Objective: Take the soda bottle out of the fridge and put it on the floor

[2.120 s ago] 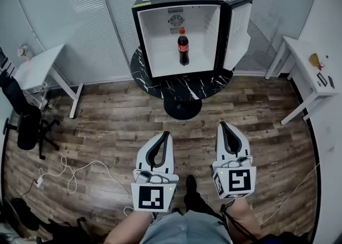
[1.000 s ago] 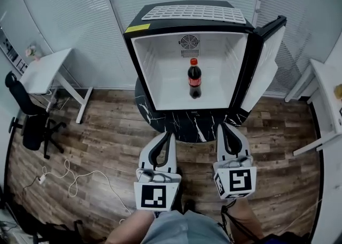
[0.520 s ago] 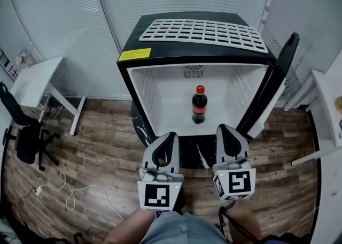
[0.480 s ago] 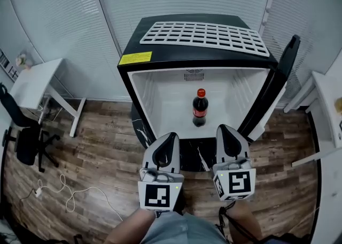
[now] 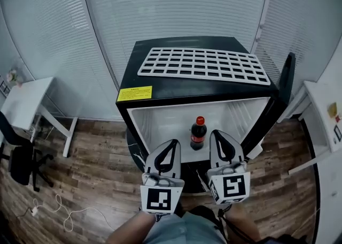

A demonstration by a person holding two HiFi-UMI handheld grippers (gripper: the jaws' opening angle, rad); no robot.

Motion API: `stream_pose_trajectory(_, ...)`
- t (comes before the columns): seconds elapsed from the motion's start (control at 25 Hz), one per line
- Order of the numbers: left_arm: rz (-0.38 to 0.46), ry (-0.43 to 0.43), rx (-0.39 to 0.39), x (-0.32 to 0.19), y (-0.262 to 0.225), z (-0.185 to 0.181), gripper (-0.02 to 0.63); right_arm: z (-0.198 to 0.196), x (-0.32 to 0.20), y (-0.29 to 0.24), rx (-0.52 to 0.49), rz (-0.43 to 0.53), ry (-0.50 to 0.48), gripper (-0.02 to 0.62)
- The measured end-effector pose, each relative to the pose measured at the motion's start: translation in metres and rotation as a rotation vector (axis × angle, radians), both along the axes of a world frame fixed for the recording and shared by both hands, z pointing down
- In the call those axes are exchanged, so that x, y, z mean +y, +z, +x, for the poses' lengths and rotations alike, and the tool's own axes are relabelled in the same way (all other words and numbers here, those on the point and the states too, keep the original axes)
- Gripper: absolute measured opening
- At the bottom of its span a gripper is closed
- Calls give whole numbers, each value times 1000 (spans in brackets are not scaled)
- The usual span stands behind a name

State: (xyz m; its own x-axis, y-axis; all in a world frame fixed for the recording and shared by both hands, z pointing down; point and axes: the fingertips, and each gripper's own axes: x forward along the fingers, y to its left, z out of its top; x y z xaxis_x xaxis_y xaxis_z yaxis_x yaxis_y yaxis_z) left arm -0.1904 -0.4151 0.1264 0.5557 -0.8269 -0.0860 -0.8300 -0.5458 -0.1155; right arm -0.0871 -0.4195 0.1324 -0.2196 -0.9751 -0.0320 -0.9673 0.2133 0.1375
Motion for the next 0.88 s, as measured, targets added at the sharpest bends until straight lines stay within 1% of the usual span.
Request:
stream_pose_trajectory(0.16, -27, -8, 9, -9, 5, 4, 17, 1, -11, -1, 5, 0, -14, 14)
stream_pose_trajectory(0.36, -41, -42, 2, -25, 11, 8, 17, 2, -31, 6, 8, -23, -60, 21)
stream_pose_trajectory(0.4, -46, -50, -3, -29, 12, 7, 17, 1, -37, 9, 6, -32, -76, 34)
stream_pose_trajectory(0.48, -62, -70, -4, -38, 17, 7, 17, -3, -48, 15, 7, -56, -112, 118)
stream_pose_trajectory(0.56, -79, -93, 6, -45, 21, 5, 17, -8, -58, 23, 19, -86, -144, 172)
stream_pose_trajectory(0.76, -110, -134, 1, -59, 35, 4, 17, -13, -80, 46, 37, -151, -193, 208)
stream_pose_trajectory(0.88, -130, -156, -11, -66, 44, 5, 17, -12, -94, 55, 38, -154, -206, 216)
